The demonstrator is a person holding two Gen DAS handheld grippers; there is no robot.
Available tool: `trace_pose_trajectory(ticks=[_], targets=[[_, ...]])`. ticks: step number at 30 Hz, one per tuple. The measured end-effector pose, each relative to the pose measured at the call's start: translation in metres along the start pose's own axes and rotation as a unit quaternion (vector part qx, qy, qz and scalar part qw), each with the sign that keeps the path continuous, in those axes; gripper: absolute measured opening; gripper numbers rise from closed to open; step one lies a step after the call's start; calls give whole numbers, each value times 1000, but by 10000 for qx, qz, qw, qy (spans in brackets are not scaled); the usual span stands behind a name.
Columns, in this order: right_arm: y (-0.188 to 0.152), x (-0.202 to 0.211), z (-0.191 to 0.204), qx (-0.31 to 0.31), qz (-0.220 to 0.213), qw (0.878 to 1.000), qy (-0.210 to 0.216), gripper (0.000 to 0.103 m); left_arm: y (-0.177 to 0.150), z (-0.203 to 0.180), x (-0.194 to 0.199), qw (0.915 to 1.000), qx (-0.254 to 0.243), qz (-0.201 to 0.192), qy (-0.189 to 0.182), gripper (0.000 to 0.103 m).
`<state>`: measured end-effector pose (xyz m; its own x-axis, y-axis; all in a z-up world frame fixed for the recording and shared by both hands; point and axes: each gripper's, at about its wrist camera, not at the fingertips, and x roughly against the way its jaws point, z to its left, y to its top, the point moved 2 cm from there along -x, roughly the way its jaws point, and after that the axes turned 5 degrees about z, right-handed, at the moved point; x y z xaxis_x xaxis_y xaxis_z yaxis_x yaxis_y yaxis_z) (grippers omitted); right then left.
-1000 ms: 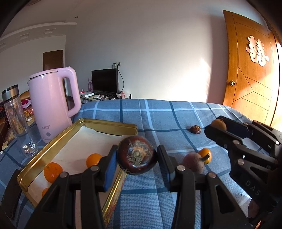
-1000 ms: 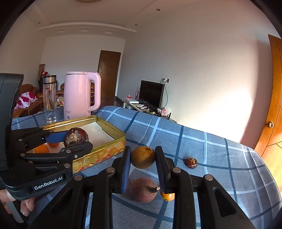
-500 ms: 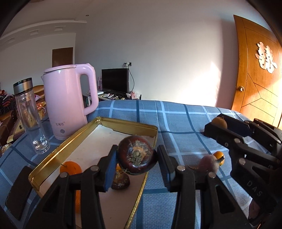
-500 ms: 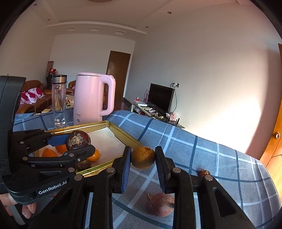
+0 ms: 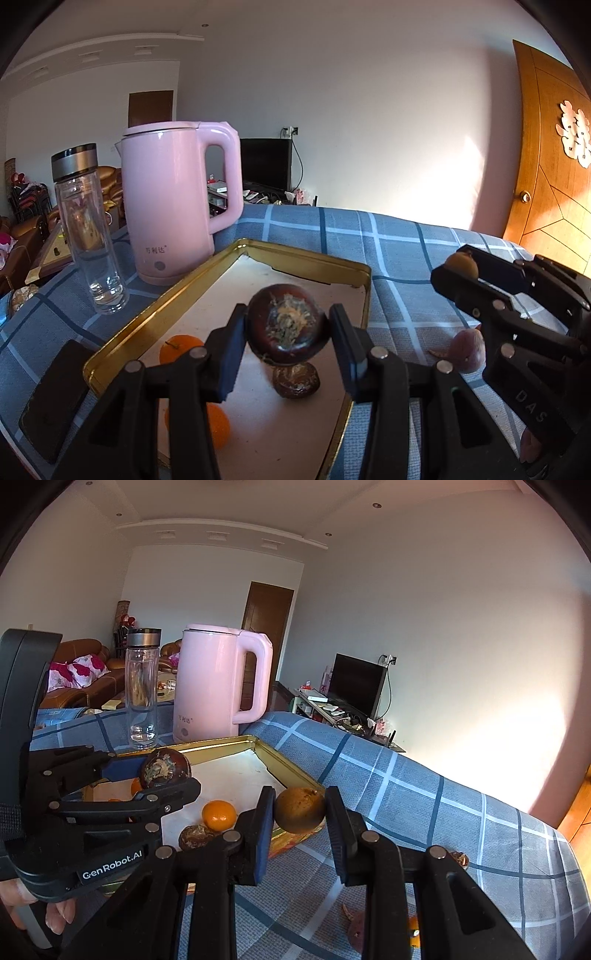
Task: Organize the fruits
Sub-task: 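Carry the yellow-brown fruit and dark brown fruit over the gold tin tray, then lower both held fruits into the tray and open both tools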
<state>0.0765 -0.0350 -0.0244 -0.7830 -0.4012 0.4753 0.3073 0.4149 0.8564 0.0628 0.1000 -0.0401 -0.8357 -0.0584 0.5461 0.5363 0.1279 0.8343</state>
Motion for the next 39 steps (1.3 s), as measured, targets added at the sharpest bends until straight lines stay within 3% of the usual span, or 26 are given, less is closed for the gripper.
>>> trace_pose_trajectory(ticks=[20, 39], targets=[[3, -42, 27, 4, 400, 9978, 536, 29, 1, 51, -12, 9984, 346, 219, 393, 46], [-10, -73, 70, 257, 900, 9896, 1096, 29, -9, 66, -33, 9962, 418, 584, 498, 46]])
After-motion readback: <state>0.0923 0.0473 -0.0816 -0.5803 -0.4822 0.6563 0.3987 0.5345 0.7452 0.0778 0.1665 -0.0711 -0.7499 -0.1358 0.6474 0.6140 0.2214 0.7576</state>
